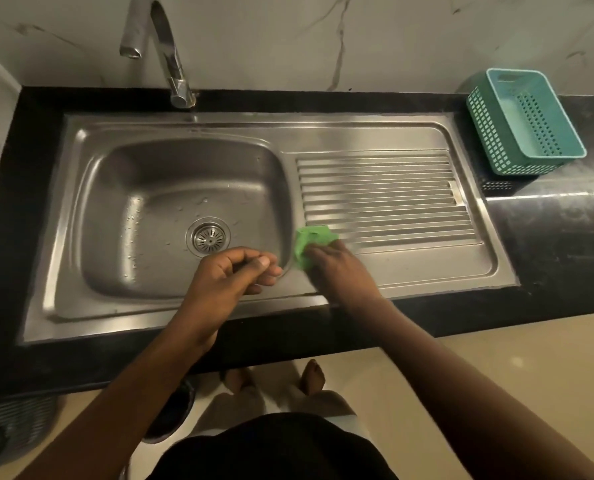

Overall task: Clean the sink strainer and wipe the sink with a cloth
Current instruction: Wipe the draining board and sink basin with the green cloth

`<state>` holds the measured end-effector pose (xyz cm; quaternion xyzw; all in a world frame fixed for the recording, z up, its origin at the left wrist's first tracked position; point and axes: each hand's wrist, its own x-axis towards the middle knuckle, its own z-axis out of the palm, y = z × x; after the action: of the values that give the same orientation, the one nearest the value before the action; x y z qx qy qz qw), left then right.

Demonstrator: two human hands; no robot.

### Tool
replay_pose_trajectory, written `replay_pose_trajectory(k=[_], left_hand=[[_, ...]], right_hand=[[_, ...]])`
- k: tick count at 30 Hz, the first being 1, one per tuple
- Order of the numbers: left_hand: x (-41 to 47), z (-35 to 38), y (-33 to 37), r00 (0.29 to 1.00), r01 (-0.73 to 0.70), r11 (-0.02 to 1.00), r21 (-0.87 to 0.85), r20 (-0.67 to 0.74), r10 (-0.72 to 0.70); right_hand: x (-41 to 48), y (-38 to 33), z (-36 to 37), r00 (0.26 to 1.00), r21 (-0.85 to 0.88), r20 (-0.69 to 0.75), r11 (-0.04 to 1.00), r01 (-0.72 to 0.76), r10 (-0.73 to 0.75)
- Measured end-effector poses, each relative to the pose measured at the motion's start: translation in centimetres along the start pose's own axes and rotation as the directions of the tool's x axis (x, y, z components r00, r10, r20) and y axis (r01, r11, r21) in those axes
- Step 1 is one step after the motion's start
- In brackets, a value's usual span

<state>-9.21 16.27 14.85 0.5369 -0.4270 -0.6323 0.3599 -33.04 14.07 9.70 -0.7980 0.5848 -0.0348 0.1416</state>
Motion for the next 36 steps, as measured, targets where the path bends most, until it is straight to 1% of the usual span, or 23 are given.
replay_pose_trajectory(k=[1, 3, 5, 6, 7, 8, 11, 12, 13, 15, 17, 19, 21, 24, 25, 27, 29, 30, 31, 33, 34, 35, 36], left_hand=[[0.0, -0.2, -0.2, 1.000, 0.015, 1.000, 0.003, -0.004, -0.015], [0.1, -0.5, -0.3, 0.999, 0.037, 0.999, 0.009, -0.006, -0.037], [0.2, -0.7, -0.5, 0.999, 0.038, 0.999, 0.020, -0.007, -0.038], [0.2, -0.7, -0.4, 0.999, 0.036, 0.999, 0.023, -0.012, -0.036], [0.3, -0.6, -0.4, 0.999, 0.033, 0.999, 0.023, -0.021, -0.032], [0.4, -0.5, -0.3, 0.999, 0.031, 0.999, 0.022, -0.031, -0.030], [0.8, 0.4, -0.3, 0.998, 0.030, 0.999, 0.019, -0.058, -0.028], [0.9, 0.9, -0.2, 0.998, 0.027, 1.000, 0.013, -0.064, -0.026], [1.1, 1.6, 0.0, 0.997, 0.023, 1.000, 0.006, -0.069, -0.023], [1.5, 3.1, 0.2, 0.997, 0.015, 1.000, 0.006, -0.071, -0.014], [1.9, 4.9, 0.5, 0.998, 0.011, 1.000, 0.011, -0.057, -0.011], [2.3, 6.6, 1.0, 0.999, 0.004, 1.000, 0.009, -0.042, -0.004], [2.7, 8.1, 1.5, 1.000, -0.009, 1.000, 0.008, -0.028, 0.009], [2.9, 9.8, 1.7, 0.999, -0.013, 1.000, -0.003, -0.030, 0.013], [2.9, 10.1, 1.7, 0.999, -0.013, 1.000, -0.003, -0.029, 0.013], [2.9, 10.1, 1.5, 0.999, -0.021, 1.000, 0.002, -0.029, 0.021], [2.7, 9.6, 1.1, 0.998, -0.028, 1.000, 0.005, -0.050, 0.029], [2.5, 9.4, 0.8, 0.997, -0.028, 1.000, 0.003, -0.067, 0.028], [2.3, 9.2, 0.5, 0.996, -0.024, 1.000, 0.001, -0.082, 0.024], [2.1, 8.9, -0.1, 0.994, -0.010, 1.000, -0.006, -0.105, 0.009], [2.0, 9.0, -0.4, 0.994, 0.000, 1.000, -0.009, -0.113, -0.001], [2.0, 9.1, -0.7, 0.993, 0.011, 1.000, -0.008, -0.119, -0.012], [2.0, 9.3, -0.9, 0.993, 0.020, 1.000, -0.004, -0.120, -0.021]], right_hand=[[-1.1, 2.0, -1.0, 0.998, -0.024, -0.002, 0.998, -0.057, 0.057], [-3.7, 6.8, -3.1, 0.972, -0.077, 0.021, 0.969, -0.233, 0.235], [-6.2, 11.8, -5.2, 0.898, -0.083, -0.002, 0.895, -0.439, 0.441], [-7.2, 13.8, -6.0, 0.858, -0.064, -0.019, 0.856, -0.513, 0.513], [-7.6, 15.0, -6.5, 0.831, -0.052, -0.028, 0.829, -0.557, 0.556], [-7.5, 15.4, -6.5, 0.821, -0.038, -0.034, 0.820, -0.571, 0.570], [-6.2, 12.0, -4.5, 0.815, 0.118, -0.059, 0.814, -0.568, 0.577], [-6.0, 10.2, -3.6, 0.816, 0.180, -0.065, 0.811, -0.557, 0.575], [-5.6, 8.3, -2.7, 0.836, 0.217, -0.071, 0.826, -0.520, 0.545], [-4.4, 4.9, -0.8, 0.898, 0.238, -0.059, 0.879, -0.412, 0.437], [-2.7, 1.7, 0.6, 0.957, 0.189, -0.041, 0.943, -0.274, 0.286], [-1.6, 0.4, 1.1, 0.988, 0.121, -0.018, 0.981, -0.150, 0.153], [-1.5, 1.4, 0.8, 0.997, 0.057, -0.003, 0.996, -0.073, 0.073], [-2.6, 5.8, -0.3, 1.000, -0.040, 0.024, 0.999, 0.004, -0.004], [-2.8, 7.3, -0.9, 0.999, -0.076, 0.030, 0.997, 0.020, -0.018], [-3.0, 10.4, -2.2, 0.999, -0.084, 0.013, 0.996, 0.034, -0.033], [-3.0, 14.6, -4.1, 0.998, -0.055, -0.041, 0.997, -0.051, 0.049], [-2.8, 17.4, -5.2, 0.988, -0.024, -0.066, 0.990, -0.139, 0.137], [-2.6, 20.3, -6.3, 0.962, -0.036, -0.107, 0.965, -0.258, 0.253], [-1.6, 25.5, -8.4, 0.864, -0.090, -0.215, 0.872, -0.481, 0.455], [-1.0, 27.3, -9.2, 0.811, -0.074, -0.275, 0.829, -0.554, 0.517], [-0.2, 28.2, -9.8, 0.768, -0.040, -0.300, 0.797, -0.602, 0.565], [0.6, 28.8, -10.1, 0.765, -0.034, -0.293, 0.794, -0.607, 0.573]])
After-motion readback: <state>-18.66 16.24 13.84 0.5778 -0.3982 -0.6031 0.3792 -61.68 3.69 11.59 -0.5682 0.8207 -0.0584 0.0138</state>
